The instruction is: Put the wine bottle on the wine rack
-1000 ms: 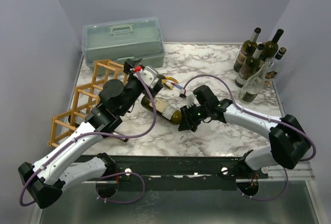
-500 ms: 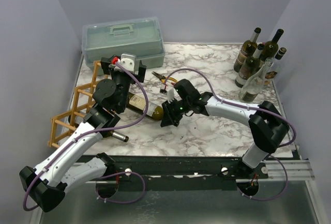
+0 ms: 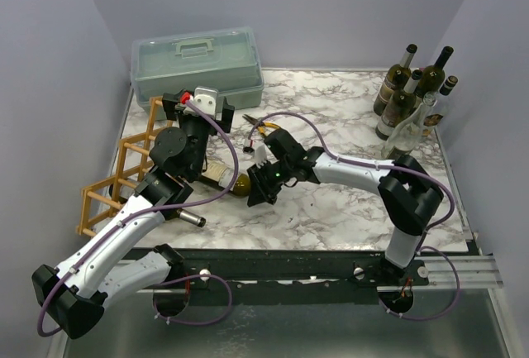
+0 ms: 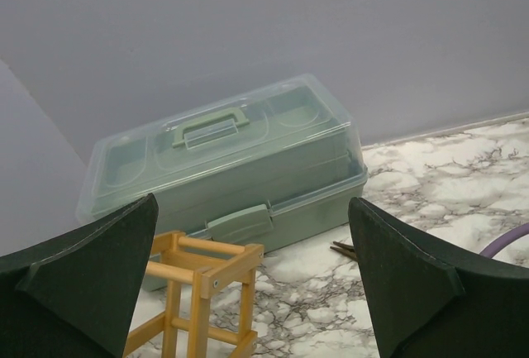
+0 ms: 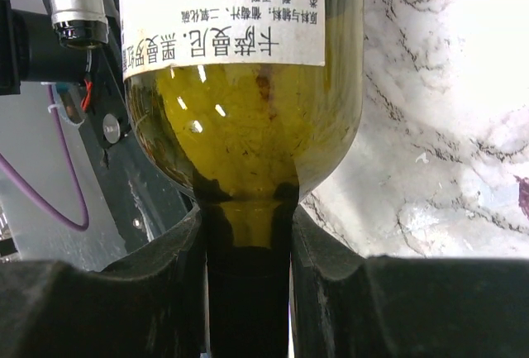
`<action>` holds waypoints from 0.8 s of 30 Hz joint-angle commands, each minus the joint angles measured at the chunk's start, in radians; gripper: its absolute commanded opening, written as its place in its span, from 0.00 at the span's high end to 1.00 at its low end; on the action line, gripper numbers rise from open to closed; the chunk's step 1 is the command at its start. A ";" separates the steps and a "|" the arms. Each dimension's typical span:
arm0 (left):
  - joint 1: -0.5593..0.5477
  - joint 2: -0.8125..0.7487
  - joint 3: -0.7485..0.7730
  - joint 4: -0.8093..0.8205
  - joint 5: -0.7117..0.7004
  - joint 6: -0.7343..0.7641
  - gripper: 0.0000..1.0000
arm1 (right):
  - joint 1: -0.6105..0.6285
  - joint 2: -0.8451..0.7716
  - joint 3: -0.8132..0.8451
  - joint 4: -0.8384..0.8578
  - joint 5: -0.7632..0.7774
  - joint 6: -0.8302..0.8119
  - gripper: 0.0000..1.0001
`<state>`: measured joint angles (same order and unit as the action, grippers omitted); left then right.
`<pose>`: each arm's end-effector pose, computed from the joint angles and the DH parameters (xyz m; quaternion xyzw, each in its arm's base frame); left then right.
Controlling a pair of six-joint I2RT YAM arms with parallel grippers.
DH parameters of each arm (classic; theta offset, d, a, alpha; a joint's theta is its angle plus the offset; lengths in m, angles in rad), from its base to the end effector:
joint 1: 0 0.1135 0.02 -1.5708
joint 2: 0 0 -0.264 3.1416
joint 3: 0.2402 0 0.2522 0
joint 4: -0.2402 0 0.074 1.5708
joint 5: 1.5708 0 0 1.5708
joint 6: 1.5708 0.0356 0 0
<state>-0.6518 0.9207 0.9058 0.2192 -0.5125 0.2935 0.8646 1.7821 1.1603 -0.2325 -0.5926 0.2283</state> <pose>0.1766 -0.1128 0.4013 0.1030 0.6332 0.0238 0.7667 0.2298 0.3001 0.1996 -0.3774 0.8187 0.4079 0.1444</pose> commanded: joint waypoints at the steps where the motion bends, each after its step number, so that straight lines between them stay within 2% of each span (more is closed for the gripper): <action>1: 0.004 -0.005 -0.007 0.019 -0.002 0.002 0.01 | 0.018 0.013 0.087 0.114 -0.064 -0.018 0.99; 14: 0.003 -0.013 -0.010 0.019 0.014 -0.005 0.01 | 0.022 0.117 0.218 0.105 -0.051 -0.032 0.99; 24: 0.004 -0.019 -0.017 0.019 0.033 -0.005 0.02 | 0.024 0.261 0.420 0.019 -0.085 -0.082 1.00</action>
<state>-0.6518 0.9199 0.8997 0.2218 -0.5014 0.2932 0.8799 2.0151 1.4620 -0.2665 -0.6014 0.2039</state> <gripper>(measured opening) 0.986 0.351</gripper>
